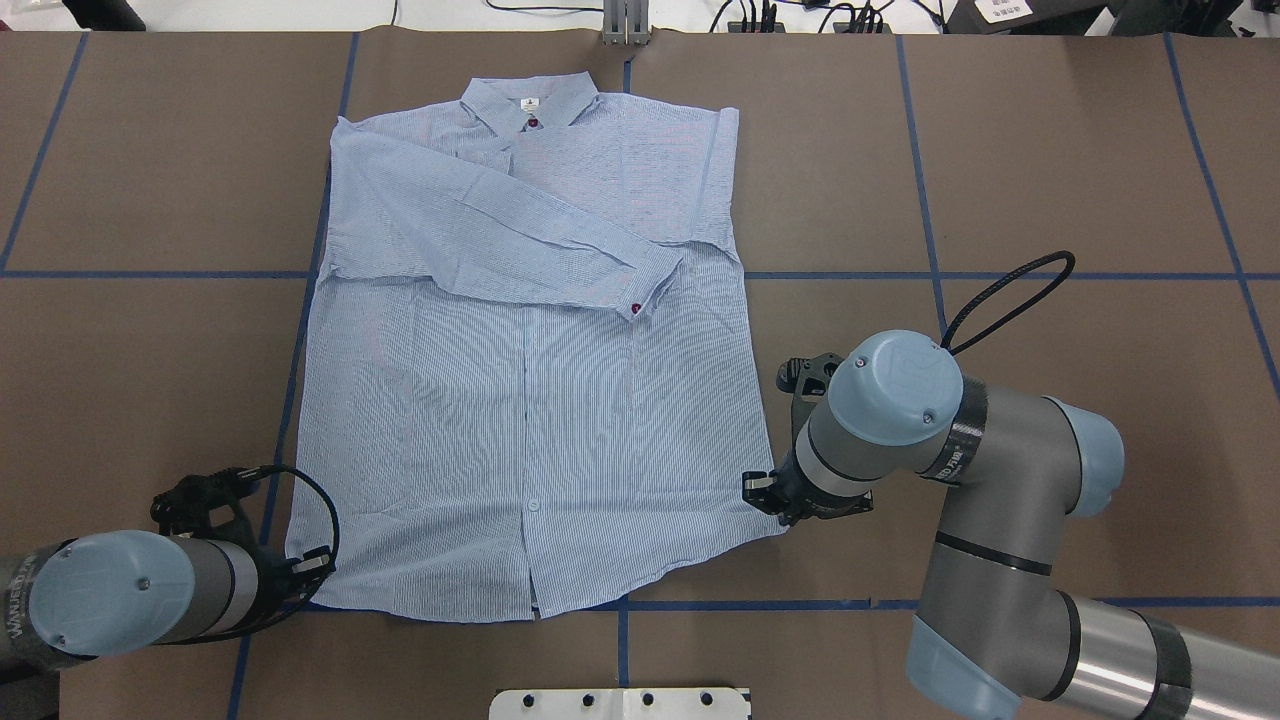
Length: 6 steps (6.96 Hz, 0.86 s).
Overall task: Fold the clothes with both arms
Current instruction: 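Grasp the two hem corners with the left and right grippers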
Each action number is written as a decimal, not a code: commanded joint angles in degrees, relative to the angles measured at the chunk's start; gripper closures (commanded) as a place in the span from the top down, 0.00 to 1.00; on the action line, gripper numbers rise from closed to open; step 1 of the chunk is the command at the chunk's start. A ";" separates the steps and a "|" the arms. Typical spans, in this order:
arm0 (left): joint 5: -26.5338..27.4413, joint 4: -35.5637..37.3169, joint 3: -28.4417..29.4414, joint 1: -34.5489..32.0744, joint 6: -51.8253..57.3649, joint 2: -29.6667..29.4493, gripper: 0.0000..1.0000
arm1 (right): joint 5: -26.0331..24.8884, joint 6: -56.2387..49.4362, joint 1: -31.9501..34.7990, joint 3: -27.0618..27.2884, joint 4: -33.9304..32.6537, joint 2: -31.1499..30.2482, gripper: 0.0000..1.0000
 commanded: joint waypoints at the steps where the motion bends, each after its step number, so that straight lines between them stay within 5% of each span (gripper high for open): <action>1: -0.12 4.36 -2.75 0.01 0.40 -0.71 0.00 | 0.56 -0.14 0.62 0.07 0.00 0.00 0.00; 4: -0.56 6.76 -3.83 0.44 0.49 -4.64 0.00 | 3.36 -0.40 2.20 1.56 0.00 -0.44 0.00; 6: -0.64 13.42 -4.43 0.36 0.67 -10.35 0.00 | 5.39 -0.49 2.29 7.34 0.09 -4.64 0.00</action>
